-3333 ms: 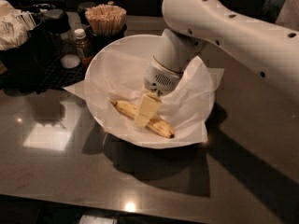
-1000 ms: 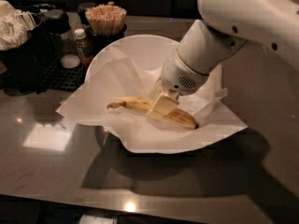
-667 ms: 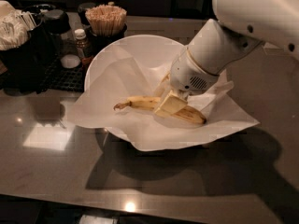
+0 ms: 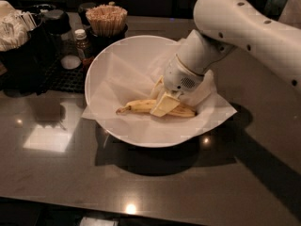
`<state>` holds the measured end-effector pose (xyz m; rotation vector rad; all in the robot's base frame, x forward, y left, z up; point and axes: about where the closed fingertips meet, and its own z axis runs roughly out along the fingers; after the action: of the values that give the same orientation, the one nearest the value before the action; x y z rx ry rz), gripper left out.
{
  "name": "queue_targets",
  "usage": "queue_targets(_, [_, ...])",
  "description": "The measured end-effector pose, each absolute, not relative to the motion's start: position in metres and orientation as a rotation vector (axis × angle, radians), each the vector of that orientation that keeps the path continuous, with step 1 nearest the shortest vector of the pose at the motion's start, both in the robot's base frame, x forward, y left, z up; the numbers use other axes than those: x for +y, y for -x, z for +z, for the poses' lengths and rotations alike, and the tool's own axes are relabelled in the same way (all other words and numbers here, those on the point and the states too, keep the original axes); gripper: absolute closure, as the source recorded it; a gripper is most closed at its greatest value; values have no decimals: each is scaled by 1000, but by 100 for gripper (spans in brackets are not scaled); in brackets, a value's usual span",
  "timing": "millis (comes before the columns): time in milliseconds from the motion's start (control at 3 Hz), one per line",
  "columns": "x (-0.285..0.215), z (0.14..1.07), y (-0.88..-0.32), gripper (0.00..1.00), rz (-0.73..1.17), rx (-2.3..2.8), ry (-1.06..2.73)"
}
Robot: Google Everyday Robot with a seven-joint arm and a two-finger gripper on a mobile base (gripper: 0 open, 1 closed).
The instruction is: Pick banana from white bowl
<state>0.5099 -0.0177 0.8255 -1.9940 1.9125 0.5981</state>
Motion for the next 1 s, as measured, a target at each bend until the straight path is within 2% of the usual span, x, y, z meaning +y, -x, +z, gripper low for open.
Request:
queue_targets(667, [1, 820, -513, 100, 642, 1875, 2028])
queue_targets(1000, [1, 820, -513, 82, 642, 1875, 2028])
